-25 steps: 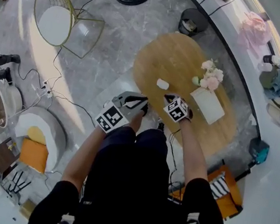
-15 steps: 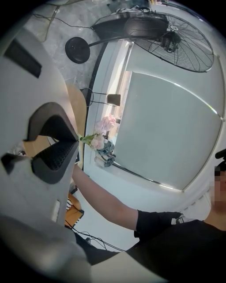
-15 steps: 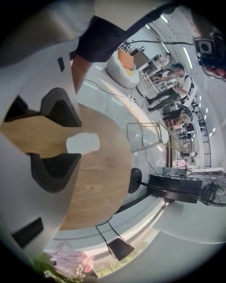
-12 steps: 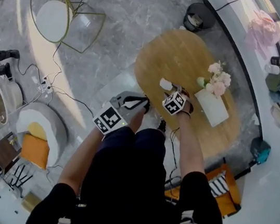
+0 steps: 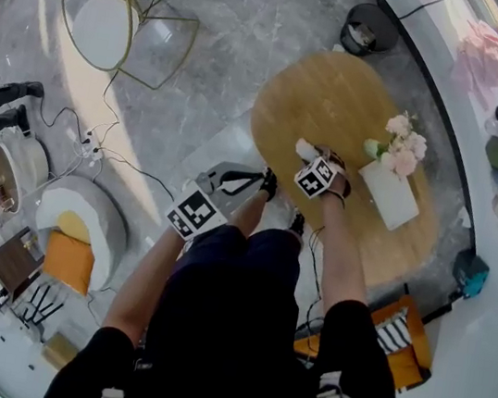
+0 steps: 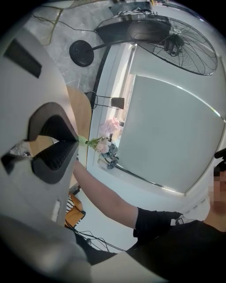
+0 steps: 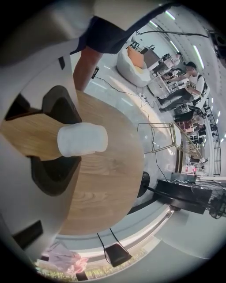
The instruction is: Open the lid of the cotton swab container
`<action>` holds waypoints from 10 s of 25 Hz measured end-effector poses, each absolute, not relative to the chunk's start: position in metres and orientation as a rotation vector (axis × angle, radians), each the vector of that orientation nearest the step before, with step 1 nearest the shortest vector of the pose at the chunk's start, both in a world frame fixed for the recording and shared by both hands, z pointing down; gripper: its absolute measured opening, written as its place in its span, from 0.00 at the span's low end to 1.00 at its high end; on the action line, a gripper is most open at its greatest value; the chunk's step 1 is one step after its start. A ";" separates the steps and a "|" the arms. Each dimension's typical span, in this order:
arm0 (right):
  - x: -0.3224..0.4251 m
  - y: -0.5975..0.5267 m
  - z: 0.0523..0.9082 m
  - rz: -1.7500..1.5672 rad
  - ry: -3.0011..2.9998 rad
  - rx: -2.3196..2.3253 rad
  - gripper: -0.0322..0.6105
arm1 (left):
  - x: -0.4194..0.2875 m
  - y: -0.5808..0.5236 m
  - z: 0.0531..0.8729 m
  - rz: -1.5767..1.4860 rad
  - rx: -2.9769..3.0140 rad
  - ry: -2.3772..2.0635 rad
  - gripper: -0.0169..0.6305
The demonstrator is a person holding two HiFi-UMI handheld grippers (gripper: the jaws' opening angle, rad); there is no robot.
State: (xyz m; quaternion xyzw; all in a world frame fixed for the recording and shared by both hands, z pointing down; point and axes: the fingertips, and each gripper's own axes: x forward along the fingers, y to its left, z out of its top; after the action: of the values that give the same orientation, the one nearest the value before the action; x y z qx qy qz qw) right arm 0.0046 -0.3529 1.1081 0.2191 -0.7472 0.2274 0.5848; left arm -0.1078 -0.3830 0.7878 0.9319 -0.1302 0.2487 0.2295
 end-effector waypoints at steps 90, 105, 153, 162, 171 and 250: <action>0.046 -0.138 0.664 0.180 -2.196 0.044 0.36 | -0.048 -0.109 0.611 0.458 2.711 -0.807 0.20; 0.034 -0.101 0.607 0.102 -2.295 -0.124 0.36 | -0.002 -0.078 0.610 0.451 2.747 -0.531 0.48; -0.020 -0.071 0.530 -0.103 -2.362 -0.212 0.37 | 0.031 -0.085 0.565 0.347 2.874 -0.529 0.34; -0.025 -0.075 0.535 -0.263 -2.219 -0.199 0.40 | 0.025 -0.092 0.567 0.387 2.850 -0.628 0.34; -0.019 -0.077 0.540 -0.346 -2.126 -0.213 0.40 | 0.028 -0.097 0.570 0.440 2.856 -0.680 0.34; -0.014 -0.085 0.527 -0.133 -2.217 -0.379 0.38 | 0.029 -0.095 0.580 0.502 2.908 -0.593 0.31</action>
State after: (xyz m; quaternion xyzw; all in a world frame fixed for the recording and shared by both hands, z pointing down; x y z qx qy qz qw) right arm -0.0143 -0.0848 0.5274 -0.1518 -0.8884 -0.0532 0.4299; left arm 0.0295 -0.0945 0.5800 0.9640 -0.1967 0.1666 0.0659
